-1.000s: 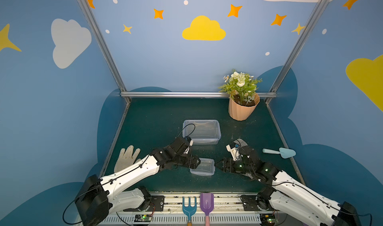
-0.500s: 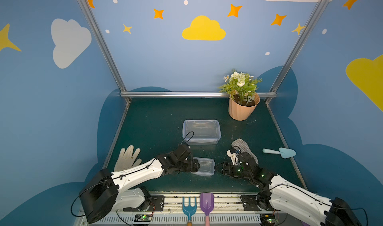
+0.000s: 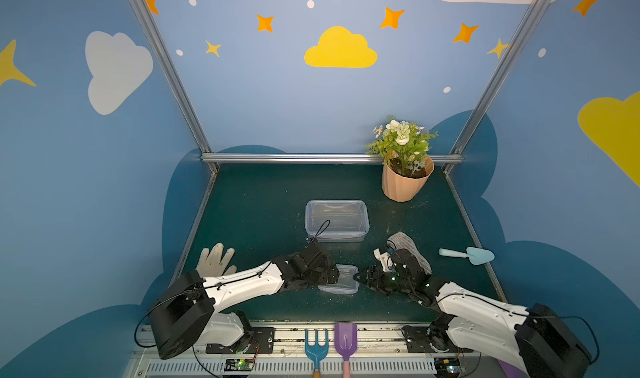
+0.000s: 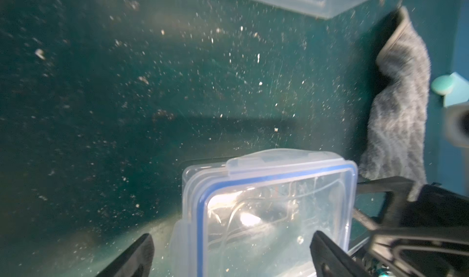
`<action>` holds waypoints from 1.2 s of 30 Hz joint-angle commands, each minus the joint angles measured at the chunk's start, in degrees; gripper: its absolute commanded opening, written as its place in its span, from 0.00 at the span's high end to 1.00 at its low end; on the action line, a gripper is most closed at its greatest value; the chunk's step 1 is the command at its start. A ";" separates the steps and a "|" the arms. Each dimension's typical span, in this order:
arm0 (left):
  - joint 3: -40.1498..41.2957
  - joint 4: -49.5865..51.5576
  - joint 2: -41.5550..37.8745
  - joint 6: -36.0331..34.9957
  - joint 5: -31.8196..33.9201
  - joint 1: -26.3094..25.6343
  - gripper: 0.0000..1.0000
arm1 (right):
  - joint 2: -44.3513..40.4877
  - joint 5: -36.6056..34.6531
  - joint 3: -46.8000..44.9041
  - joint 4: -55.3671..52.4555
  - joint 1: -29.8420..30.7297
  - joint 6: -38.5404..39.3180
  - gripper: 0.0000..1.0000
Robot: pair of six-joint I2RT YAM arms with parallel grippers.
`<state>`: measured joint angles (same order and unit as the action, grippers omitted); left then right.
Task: Wipe the insides of the lunch boxes
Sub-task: Move the lunch box to the center of the board.
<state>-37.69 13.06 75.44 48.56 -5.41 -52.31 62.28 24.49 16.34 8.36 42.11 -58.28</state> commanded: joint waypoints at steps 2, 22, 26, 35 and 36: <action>2.50 -4.11 -1.58 2.45 0.16 -0.16 0.04 | 6.70 4.11 4.54 7.39 0.67 0.44 0.27; -1.19 -2.37 4.85 -1.39 3.49 4.18 0.08 | 26.73 7.92 18.11 9.28 0.99 1.86 0.30; -1.33 -0.56 5.65 -2.28 3.60 5.72 0.06 | 28.17 8.76 19.10 10.29 0.70 2.31 0.22; -3.31 3.41 4.42 -3.77 3.42 7.80 0.03 | 21.16 7.82 16.23 8.12 -3.04 2.37 0.15; -3.73 3.99 4.22 -4.00 3.55 7.93 0.03 | 19.86 7.68 15.67 7.58 -3.48 2.47 0.14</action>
<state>-39.77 12.21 79.81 46.59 -2.50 -44.86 86.21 31.66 33.21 16.01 39.92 -56.69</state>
